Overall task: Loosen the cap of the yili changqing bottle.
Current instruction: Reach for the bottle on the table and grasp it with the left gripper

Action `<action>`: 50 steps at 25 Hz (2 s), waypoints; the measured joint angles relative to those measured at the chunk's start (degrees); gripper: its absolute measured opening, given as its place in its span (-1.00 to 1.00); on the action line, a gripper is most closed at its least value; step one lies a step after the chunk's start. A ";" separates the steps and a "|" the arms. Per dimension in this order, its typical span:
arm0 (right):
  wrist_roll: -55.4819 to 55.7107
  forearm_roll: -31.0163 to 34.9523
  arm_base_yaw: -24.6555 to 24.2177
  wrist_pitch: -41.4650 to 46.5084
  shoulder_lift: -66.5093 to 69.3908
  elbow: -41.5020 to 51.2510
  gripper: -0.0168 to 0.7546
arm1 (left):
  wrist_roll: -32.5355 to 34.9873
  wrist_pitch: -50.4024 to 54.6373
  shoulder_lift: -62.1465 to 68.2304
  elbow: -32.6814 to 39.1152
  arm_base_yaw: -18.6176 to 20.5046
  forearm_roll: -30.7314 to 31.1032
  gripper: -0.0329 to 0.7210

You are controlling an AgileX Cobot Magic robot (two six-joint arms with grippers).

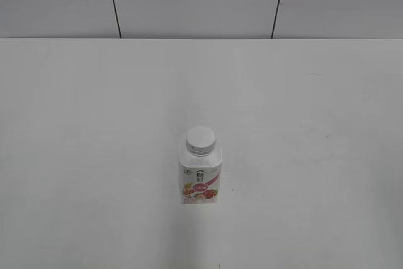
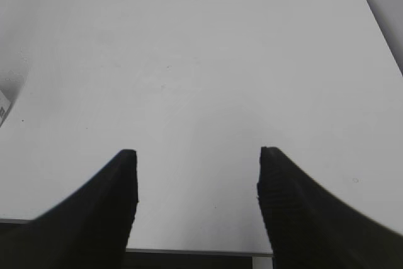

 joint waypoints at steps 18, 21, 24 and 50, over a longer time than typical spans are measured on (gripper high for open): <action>-0.05 0.00 0.00 0.00 0.00 0.00 0.29 | 0.00 0.00 0.00 0.00 0.00 0.00 -0.10; -0.05 0.00 0.00 0.00 0.00 0.00 0.29 | 0.00 0.00 0.00 0.00 0.00 0.00 -0.10; -0.05 0.00 0.00 0.00 0.00 0.00 0.29 | 0.00 0.00 0.00 0.00 0.00 -0.49 -0.10; -0.05 0.00 0.00 0.00 0.00 0.00 0.29 | 14.51 -47.99 35.35 -1.81 -1.18 1.08 -0.10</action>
